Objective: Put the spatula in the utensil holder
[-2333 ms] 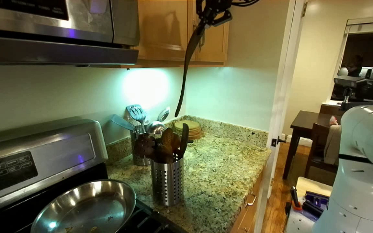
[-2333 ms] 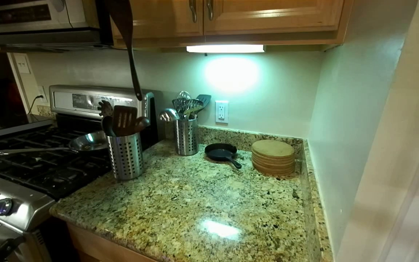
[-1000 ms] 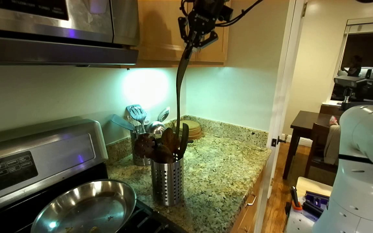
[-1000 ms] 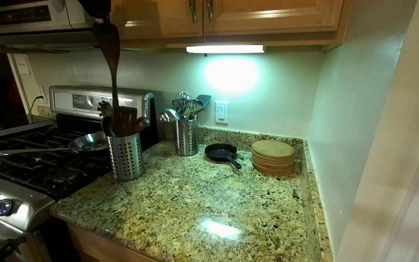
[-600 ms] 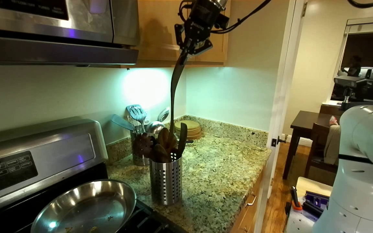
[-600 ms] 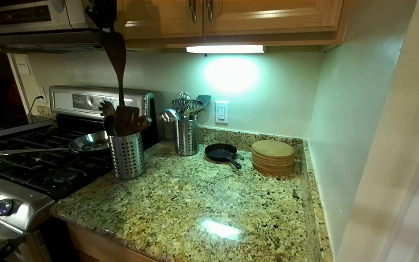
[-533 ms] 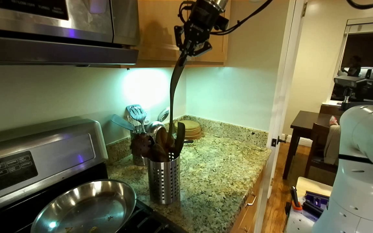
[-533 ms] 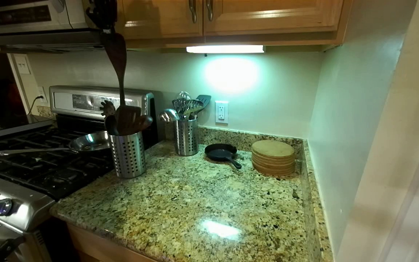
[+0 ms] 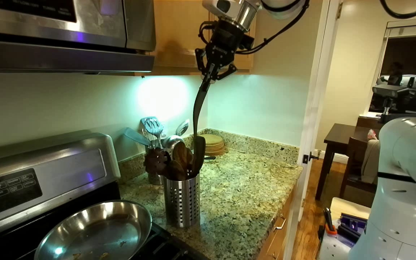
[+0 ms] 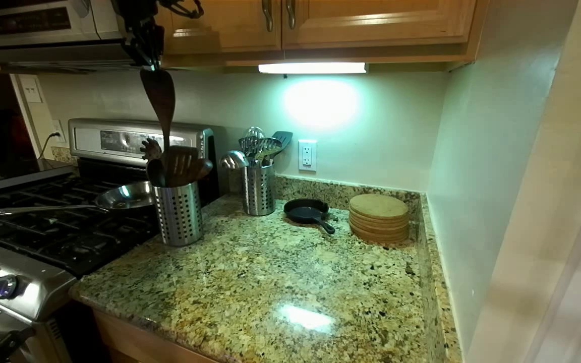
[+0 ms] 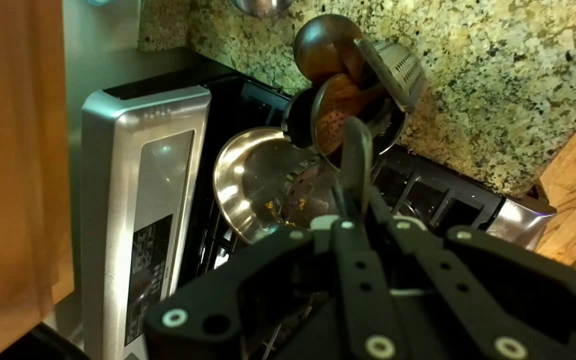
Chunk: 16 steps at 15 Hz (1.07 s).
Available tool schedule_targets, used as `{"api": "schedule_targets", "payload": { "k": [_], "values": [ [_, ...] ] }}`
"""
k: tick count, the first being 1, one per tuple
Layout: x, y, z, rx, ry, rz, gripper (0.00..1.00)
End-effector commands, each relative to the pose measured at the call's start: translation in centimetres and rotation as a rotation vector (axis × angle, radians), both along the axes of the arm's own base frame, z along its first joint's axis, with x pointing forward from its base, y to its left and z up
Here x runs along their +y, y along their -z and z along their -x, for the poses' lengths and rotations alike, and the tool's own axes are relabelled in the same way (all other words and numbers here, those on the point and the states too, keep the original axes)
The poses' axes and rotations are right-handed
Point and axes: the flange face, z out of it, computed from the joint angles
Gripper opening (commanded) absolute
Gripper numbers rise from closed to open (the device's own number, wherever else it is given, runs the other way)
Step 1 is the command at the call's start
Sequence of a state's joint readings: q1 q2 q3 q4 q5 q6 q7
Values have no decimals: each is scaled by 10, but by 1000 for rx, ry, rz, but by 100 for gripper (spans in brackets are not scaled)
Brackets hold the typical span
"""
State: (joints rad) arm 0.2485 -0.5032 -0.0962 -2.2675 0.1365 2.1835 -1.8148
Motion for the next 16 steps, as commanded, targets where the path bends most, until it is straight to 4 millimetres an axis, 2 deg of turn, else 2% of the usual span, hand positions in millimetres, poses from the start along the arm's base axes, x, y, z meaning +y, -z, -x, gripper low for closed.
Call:
{"api": "schedule_targets", "payload": {
  "k": [1, 10, 16],
  "values": [
    [-3, 16, 2, -20, 3, 5, 3],
    [15, 81, -13, 39, 14, 38, 3],
    [29, 113, -21, 76, 6, 60, 3]
  ]
}}
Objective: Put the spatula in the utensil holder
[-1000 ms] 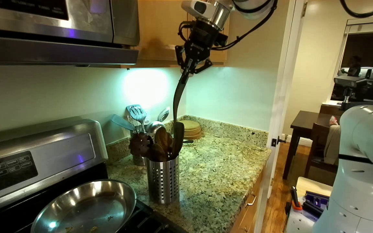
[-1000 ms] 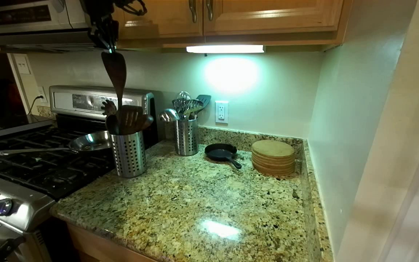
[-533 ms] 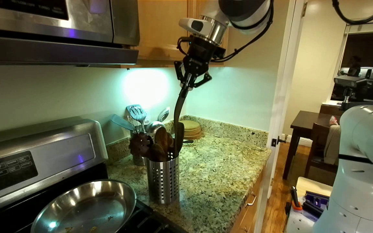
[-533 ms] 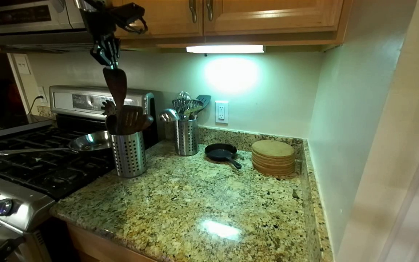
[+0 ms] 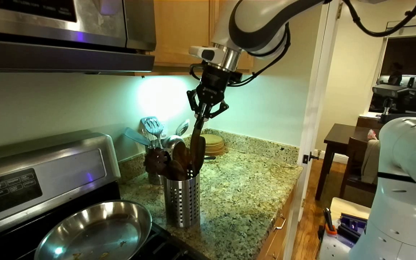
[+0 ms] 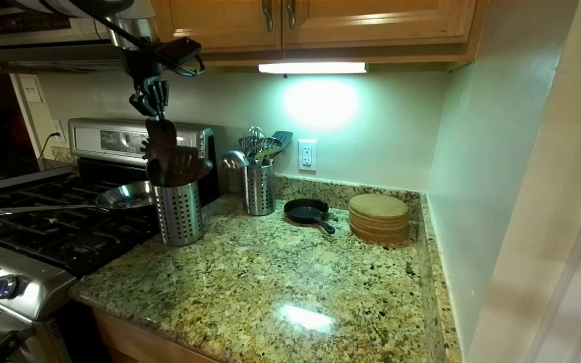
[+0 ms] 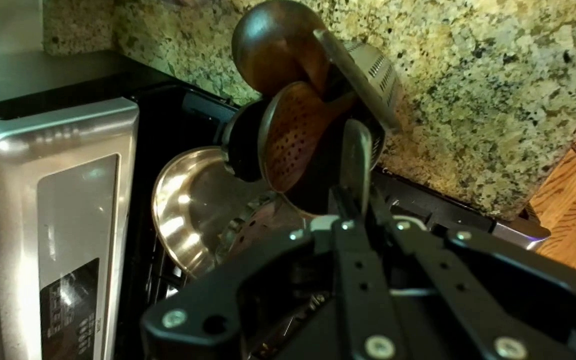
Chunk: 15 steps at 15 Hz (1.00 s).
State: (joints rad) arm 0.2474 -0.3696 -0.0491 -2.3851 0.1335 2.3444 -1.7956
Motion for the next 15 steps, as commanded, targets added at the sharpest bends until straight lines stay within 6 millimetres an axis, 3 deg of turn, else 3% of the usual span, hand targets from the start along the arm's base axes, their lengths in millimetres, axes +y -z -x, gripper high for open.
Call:
{"api": "schedule_targets", "payload": {
  "k": [1, 2, 4, 8, 15],
  "values": [
    [3, 16, 0, -6, 6, 15, 3],
    [4, 20, 0, -4, 3, 16, 3],
    [5, 22, 1, -3, 3, 29, 33],
    [2, 13, 8, -9, 8, 51, 58],
    [-12, -33, 31, -46, 70, 39, 99]
  ]
}}
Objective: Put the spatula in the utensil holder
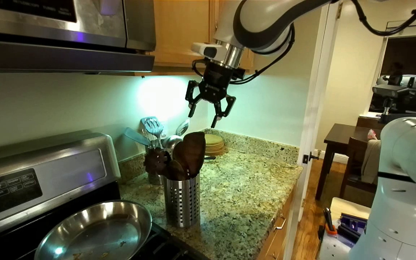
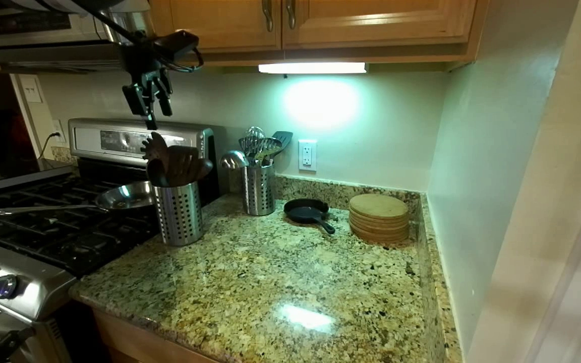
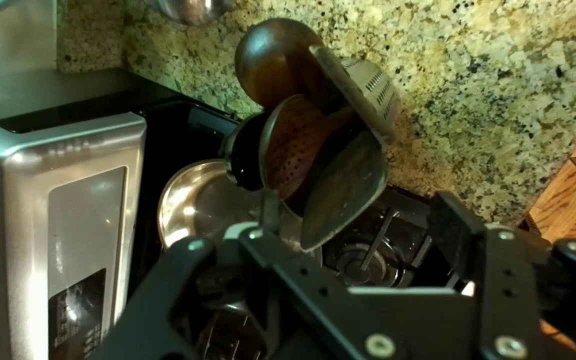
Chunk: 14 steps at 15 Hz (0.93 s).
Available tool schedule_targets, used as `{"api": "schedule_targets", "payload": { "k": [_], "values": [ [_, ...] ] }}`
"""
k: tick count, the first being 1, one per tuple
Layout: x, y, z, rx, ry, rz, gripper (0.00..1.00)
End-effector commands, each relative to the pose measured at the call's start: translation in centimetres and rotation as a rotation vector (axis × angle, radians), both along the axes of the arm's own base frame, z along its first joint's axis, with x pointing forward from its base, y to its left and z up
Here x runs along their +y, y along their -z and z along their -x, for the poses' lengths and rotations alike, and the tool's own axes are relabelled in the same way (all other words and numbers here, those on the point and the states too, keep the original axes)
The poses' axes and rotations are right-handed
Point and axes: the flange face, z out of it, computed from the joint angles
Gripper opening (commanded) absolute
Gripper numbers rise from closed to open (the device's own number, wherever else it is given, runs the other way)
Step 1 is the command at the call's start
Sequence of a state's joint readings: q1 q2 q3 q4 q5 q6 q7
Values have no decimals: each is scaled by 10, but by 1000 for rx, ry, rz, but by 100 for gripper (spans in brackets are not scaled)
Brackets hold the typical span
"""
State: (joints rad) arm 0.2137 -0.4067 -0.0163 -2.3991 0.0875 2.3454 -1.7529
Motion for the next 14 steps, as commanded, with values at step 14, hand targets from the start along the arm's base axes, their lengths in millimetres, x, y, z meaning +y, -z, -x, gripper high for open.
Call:
{"api": "schedule_targets", "payload": {
  "k": [14],
  "values": [
    [-65, -89, 68, -31, 198, -42, 100]
  ]
}}
